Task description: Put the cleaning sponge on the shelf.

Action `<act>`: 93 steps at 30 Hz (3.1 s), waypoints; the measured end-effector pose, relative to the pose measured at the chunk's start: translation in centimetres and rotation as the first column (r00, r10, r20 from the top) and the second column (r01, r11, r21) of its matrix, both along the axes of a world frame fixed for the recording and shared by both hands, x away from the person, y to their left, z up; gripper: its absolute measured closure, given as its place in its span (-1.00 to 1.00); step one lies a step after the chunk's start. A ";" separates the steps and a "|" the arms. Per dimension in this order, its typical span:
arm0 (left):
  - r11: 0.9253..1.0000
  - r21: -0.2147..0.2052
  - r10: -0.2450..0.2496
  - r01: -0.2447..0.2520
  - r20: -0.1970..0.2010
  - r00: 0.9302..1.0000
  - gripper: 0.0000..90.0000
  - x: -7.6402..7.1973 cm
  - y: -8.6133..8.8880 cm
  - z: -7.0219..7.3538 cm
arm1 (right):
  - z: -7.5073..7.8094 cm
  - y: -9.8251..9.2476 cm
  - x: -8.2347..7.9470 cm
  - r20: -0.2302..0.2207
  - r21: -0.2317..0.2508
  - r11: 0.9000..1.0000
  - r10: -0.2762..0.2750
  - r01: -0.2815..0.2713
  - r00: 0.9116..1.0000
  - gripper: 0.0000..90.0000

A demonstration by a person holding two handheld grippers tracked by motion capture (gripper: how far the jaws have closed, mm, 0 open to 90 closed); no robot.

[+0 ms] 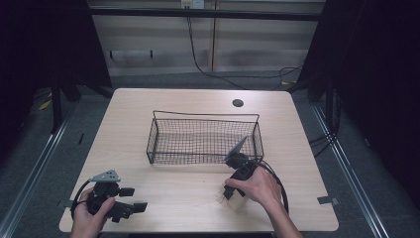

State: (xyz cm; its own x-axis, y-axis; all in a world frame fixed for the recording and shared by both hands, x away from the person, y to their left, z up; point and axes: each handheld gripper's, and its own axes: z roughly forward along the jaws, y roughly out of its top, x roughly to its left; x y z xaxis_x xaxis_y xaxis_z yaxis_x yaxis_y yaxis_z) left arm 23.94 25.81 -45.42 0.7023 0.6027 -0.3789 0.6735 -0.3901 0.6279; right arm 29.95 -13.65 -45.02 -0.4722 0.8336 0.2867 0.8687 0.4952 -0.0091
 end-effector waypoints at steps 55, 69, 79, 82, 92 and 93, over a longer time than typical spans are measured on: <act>1.000 0.001 0.001 -0.001 0.001 1.000 -0.61 0.0 0.0 0.0 | 5.4 0.0 1.1 0.025 0.097 0.995 0.012 -0.014 1.000 -0.31; 1.000 -0.004 0.002 -0.002 0.000 1.000 -0.61 0.0 0.0 0.0 | 6.9 0.5 1.6 0.042 0.125 0.992 0.017 -0.023 0.999 -0.31; 1.000 -0.002 0.001 -0.001 0.000 1.000 -0.61 0.0 0.0 0.0 | 7.9 0.5 2.3 0.037 0.142 0.990 0.004 -0.010 0.999 -0.31; 1.000 -0.006 0.002 -0.002 0.000 1.000 -0.61 0.0 0.0 0.0 | 8.3 0.5 2.5 0.033 0.137 0.990 0.014 -0.018 0.999 -0.31; 1.000 -0.003 -0.001 0.001 0.001 1.000 -0.61 0.0 0.1 0.0 | 9.3 1.0 3.4 0.053 0.143 0.989 0.025 -0.032 0.998 -0.31; 1.000 -0.005 0.000 0.000 0.000 1.000 -0.61 0.0 0.1 0.0 | 9.3 1.1 3.7 0.050 0.149 0.988 0.026 -0.033 0.998 -0.31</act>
